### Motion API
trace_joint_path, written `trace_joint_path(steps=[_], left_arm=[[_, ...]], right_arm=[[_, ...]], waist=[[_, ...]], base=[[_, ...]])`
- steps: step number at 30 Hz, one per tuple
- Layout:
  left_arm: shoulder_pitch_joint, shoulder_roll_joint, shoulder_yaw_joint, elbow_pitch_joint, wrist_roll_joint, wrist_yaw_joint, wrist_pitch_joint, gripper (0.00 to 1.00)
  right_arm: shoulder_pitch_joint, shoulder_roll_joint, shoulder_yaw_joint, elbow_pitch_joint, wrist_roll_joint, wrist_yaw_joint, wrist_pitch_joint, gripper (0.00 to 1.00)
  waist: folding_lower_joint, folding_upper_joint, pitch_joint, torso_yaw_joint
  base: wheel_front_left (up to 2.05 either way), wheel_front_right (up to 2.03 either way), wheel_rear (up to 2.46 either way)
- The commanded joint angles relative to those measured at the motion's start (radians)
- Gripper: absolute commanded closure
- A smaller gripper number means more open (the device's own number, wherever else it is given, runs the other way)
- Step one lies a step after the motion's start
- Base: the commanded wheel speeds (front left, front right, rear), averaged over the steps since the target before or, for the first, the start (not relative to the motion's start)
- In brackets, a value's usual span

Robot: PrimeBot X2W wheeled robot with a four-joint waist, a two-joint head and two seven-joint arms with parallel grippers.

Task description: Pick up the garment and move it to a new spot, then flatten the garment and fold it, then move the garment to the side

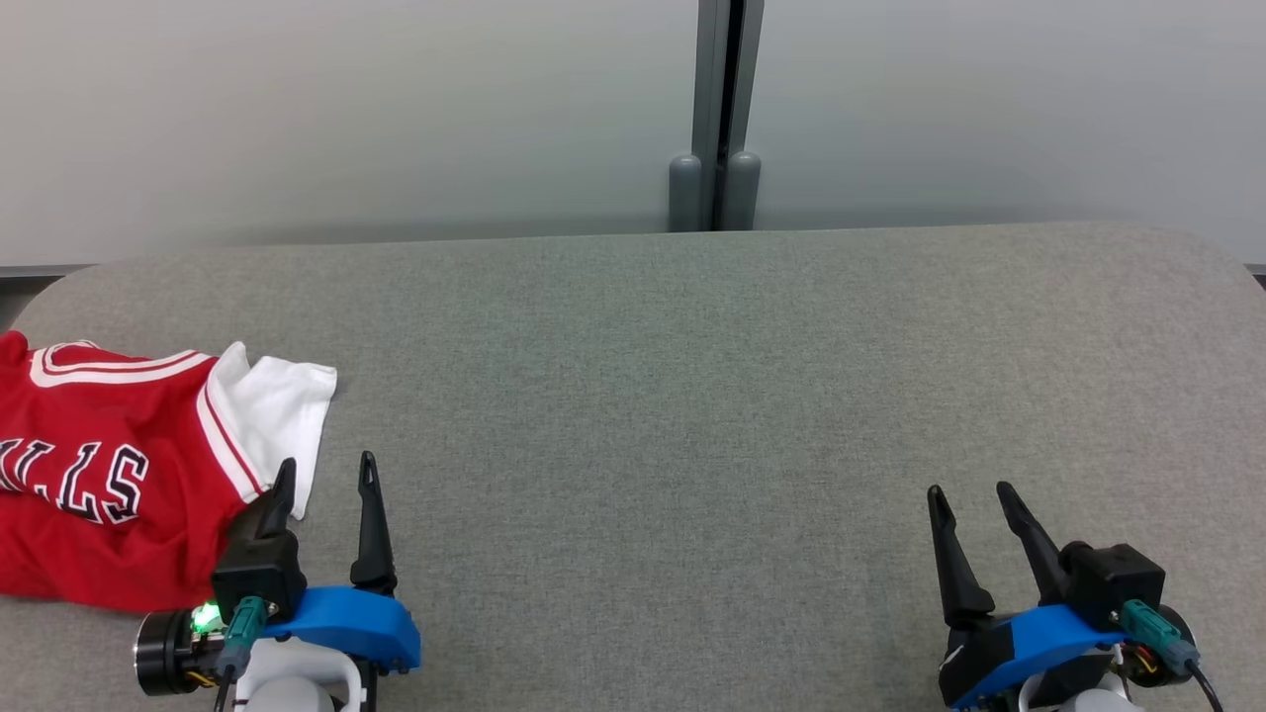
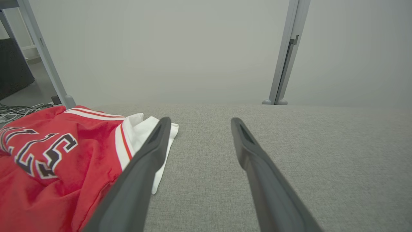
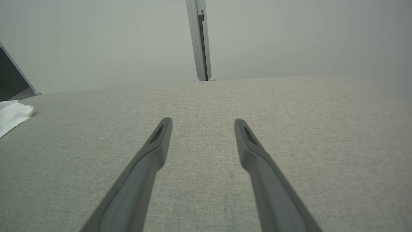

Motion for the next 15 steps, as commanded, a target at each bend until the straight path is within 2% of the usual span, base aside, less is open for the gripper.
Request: trace_joint_path(steps=[1,9,15], left_arm=[[-0.005,0.007,-0.002,0.003,-0.003,0.006,-0.003,0.0],[-0.009,0.01,-0.006,0.002,-0.011,0.01,-0.003,0.0],[-0.003,0.014,-0.01,-0.002,-0.016,0.015,-0.003,0.0]], right_arm=[[-0.011,-0.007,-0.002,0.003,-0.006,0.0,-0.005,0.0],[-0.01,-0.007,-0.001,0.009,-0.001,0.0,-0.005,0.0],[-0.003,-0.007,0.01,0.01,0.014,0.0,-0.004,0.0]], waist=[[0.0,0.0,-0.001,0.001],[0.0,0.0,-0.006,0.019],[0.0,0.0,-0.014,0.061]], base=[[0.0,0.0,0.0],[0.0,0.0,0.0],[0.0,0.0,0.0]])
